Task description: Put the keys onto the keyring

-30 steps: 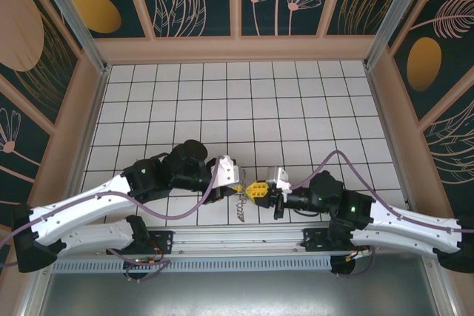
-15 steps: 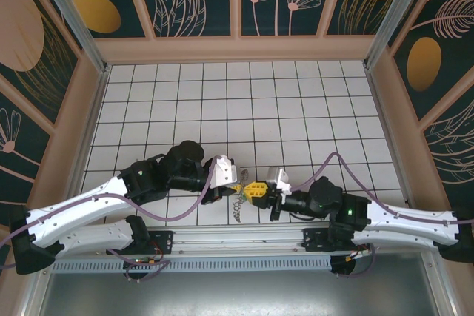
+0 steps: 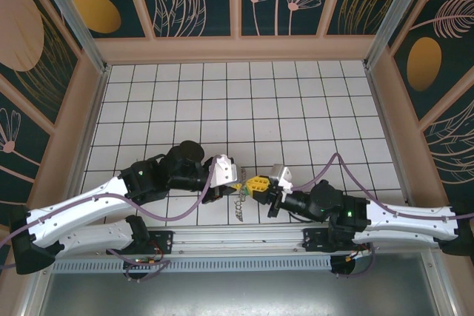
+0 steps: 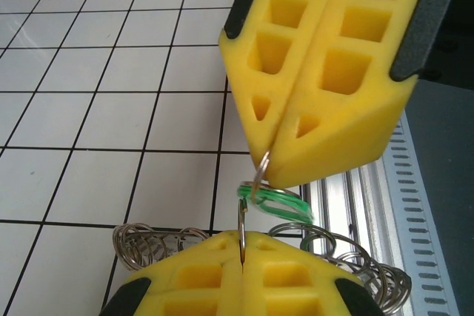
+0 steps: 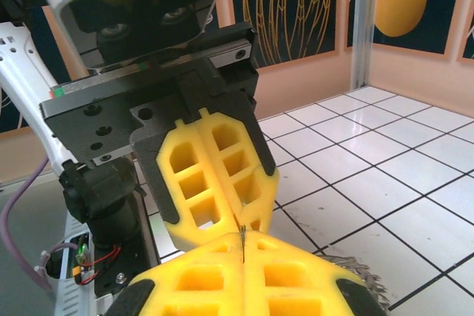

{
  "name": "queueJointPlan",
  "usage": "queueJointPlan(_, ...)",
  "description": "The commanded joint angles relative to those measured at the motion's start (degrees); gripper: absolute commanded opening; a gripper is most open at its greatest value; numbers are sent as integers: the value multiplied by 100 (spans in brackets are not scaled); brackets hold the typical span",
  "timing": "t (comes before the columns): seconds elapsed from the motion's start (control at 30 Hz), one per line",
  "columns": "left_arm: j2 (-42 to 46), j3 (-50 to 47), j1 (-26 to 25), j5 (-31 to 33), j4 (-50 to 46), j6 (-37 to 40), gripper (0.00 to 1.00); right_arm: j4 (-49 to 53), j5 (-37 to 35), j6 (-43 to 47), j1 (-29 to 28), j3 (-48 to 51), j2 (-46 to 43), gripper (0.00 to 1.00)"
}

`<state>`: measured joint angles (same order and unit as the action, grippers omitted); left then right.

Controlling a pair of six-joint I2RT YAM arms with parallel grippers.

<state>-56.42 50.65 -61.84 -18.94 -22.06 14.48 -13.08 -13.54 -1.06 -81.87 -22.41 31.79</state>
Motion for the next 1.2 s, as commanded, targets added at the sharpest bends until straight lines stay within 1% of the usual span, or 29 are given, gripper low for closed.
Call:
queueJointPlan(0.0,114,-12,-25,36,317,-94,0,-49,-173,-133,-49,-8,52,0)
queueJointPlan(0.27,118,-3,-20,31,332,-90,0,65,-193,-185,-47,-44,183,0)
queueJointPlan(0.7,98,-7,-21,38,317,-73,0,-50,-515,-166,-43,-70,223,0)
queueJointPlan(1.17,114,10,-26,-2,299,-53,0,138,-760,-252,-17,-140,196,0)
